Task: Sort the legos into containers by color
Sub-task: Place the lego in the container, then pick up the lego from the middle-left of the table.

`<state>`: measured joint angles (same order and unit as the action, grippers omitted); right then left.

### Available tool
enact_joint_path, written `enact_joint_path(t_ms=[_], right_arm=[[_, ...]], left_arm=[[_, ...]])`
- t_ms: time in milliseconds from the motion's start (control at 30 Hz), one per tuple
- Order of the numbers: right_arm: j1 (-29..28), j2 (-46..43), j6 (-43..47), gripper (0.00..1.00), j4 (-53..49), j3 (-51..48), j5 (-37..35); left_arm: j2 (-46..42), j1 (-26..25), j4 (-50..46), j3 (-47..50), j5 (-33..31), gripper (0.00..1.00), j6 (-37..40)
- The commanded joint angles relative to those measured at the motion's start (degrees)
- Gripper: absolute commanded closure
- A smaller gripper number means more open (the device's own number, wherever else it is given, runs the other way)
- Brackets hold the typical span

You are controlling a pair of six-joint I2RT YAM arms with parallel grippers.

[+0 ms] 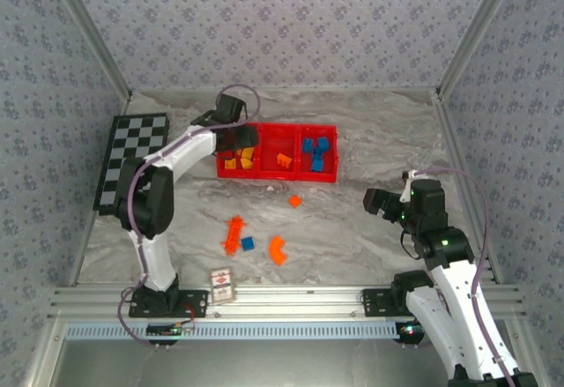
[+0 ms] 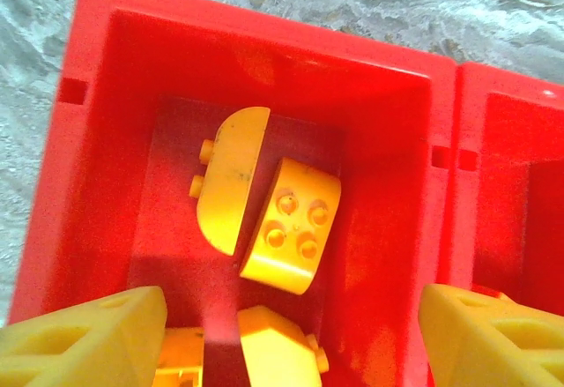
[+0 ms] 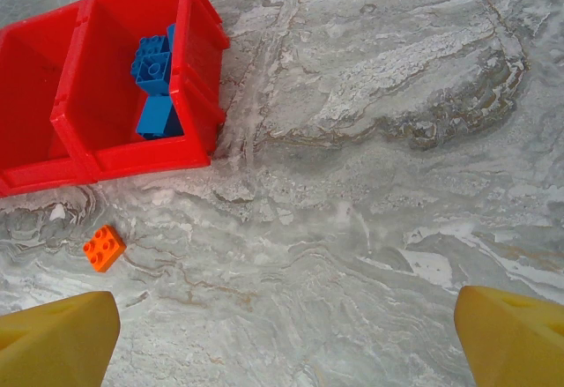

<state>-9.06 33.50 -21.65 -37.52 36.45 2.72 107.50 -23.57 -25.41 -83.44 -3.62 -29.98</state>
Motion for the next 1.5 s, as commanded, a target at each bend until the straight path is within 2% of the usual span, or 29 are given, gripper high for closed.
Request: enact_joint_path(t_ms=[0, 233, 367, 533, 600, 800, 967, 1167, 1467], right_arm=[[0.4, 0.3, -0.5, 0.0, 0.5, -0.2, -0.5], [0.5, 0.5, -0.5, 0.0, 0.9, -0.4, -0.5], [0.5, 1.1, -0.6, 0.0, 1.2, -0.4, -0.7], [0.6, 1.7, -0.5, 0.0, 1.4, -0.4, -0.5], [0.6, 1.7, -0.5, 0.0, 1.2, -0.3, -0.5], [0.6, 1.7, -0.5, 0.0, 1.0, -0.1, -0.4], [0.6, 1.9, -0.6, 0.0, 1.4, -0.3, -0.5], [0.6, 2.1, -0.5, 0.0, 1.5, -0.3, -0.5], [0.6, 2.0, -0.6, 0.01, 1.1, -0.1, -0.5]], left_arm=[[-5.9, 0.2, 2.1, 2.2, 1.1, 0.24, 0.9], [-15.5, -2.8, 2.4, 12.4, 0.0, 0.21, -0.1], [-21.3, -7.5, 1.8, 18.8, -2.8, 0.13, -1.2], [-24.5, -13.1, -2.3, 22.5, -4.6, 0.02, -2.9], [-25.1, -15.1, -4.8, 23.3, -5.4, 0.0, -4.3], [-29.8, -20.2, -14.4, 26.7, -10.3, 0.01, -9.5], [-33.2, -22.9, -20.6, 30.1, -10.8, 0.03, -13.5], [-34.7, -23.4, -21.1, 34.8, -8.2, 0.08, -16.3], [-29.1, -23.1, -19.2, 35.8, -6.3, 0.2, -14.3]])
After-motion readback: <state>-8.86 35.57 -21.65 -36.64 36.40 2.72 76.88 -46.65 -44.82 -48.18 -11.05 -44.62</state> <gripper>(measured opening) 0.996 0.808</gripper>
